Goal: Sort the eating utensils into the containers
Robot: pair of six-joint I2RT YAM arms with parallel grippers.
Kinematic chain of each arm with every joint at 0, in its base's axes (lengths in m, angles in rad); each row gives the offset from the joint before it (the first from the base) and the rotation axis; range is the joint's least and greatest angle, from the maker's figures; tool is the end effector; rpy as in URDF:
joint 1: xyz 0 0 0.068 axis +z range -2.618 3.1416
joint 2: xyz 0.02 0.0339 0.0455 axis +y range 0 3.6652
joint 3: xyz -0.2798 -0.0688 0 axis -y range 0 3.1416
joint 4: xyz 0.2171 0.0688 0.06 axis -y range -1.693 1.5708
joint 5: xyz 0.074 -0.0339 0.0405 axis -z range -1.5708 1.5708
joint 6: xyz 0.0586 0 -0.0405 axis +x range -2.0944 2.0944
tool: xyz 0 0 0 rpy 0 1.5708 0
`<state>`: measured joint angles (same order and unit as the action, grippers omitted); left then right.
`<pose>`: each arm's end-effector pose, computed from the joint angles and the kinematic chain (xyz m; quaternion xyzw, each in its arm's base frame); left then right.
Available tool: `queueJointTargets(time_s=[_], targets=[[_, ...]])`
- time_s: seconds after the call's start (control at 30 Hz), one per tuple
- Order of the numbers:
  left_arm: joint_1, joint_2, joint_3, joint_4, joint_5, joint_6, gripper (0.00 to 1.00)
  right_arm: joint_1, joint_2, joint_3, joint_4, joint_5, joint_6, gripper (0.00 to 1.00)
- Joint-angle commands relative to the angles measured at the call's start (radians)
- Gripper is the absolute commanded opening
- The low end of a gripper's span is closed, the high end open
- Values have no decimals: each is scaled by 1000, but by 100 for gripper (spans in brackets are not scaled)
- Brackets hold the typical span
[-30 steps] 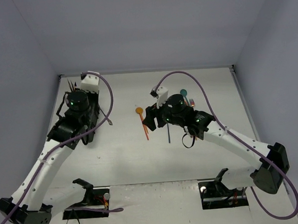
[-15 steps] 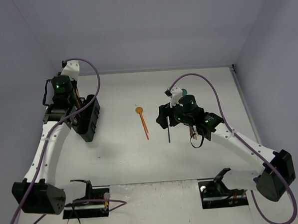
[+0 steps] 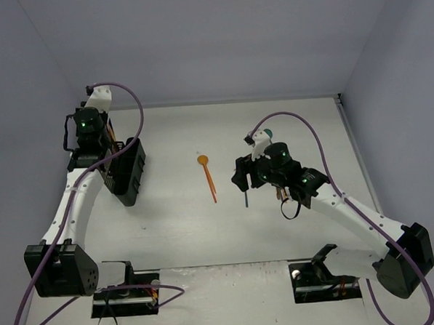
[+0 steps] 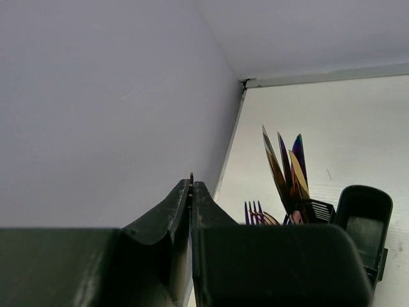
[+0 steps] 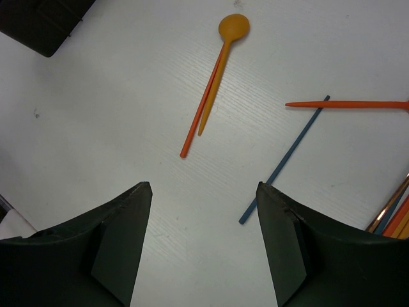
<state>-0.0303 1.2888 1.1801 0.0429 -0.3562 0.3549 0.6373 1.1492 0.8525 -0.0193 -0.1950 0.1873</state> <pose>0.2936 0.0115 0.4099 0.0187 0.7283 0.2363 0.6429 0.1987 0.1612 0.3218 -0.2355 0.7727 0.3063 0.5037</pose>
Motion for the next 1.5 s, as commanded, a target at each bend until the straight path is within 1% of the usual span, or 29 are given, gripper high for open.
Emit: queueJointTargets(time_s=[0.0,0.13,0.3,0.33,0.43,0.47,0.5,0.57,0.67,0.77,0.8,0.87,0.97,1.03,1.13,1.2,1.27,1.33,1.47], targets=[[15,-8,-60,154,-24,-19,0,-14,-19,-2,42,17,-9,64],[16,-19,-132,257,-54,-11,0,-18,-14,-6,42,23,-8,64],[16,-22,-184,283,-24,-8,0,-22,-23,-19,42,31,-5,64],[16,-23,-191,284,-24,-17,1,-22,-24,-21,42,33,-2,64],[16,-37,-216,282,-33,-54,18,-24,-31,-27,41,59,7,64],[16,-53,-228,282,-35,-70,25,-27,-35,-32,38,97,13,64],[16,-61,-239,280,-41,-91,29,-27,-36,-34,32,121,24,64],[16,-92,-255,273,-47,-121,42,-31,-29,-35,23,189,43,64],[15,-141,-260,235,-44,-181,56,-58,-6,-26,-42,328,78,62],[15,-191,-221,142,-59,-268,68,-87,25,-18,-76,371,112,59],[15,-206,-193,84,-62,-308,72,-102,36,-18,-79,373,124,57],[15,-226,-133,-111,-40,-392,77,-146,63,-17,-80,367,137,53],[15,-253,-53,-296,57,-497,83,-188,128,1,-80,340,149,48],[15,-276,-49,-365,163,-557,85,-220,169,16,-79,334,150,45],[15,-322,-119,-400,398,-646,85,-256,236,52,-77,336,141,40],[13,-355,-177,-397,508,-691,85,-278,284,70,-76,330,136,37],[10,-375,-258,-398,605,-706,85,-290,331,96,-71,327,129,35],[7,-404,-316,-392,626,-705,85,-299,360,110,-63,323,126,35],[3,-460,-366,-393,620,-706,85,-310,458,159,-51,304,116,34]])
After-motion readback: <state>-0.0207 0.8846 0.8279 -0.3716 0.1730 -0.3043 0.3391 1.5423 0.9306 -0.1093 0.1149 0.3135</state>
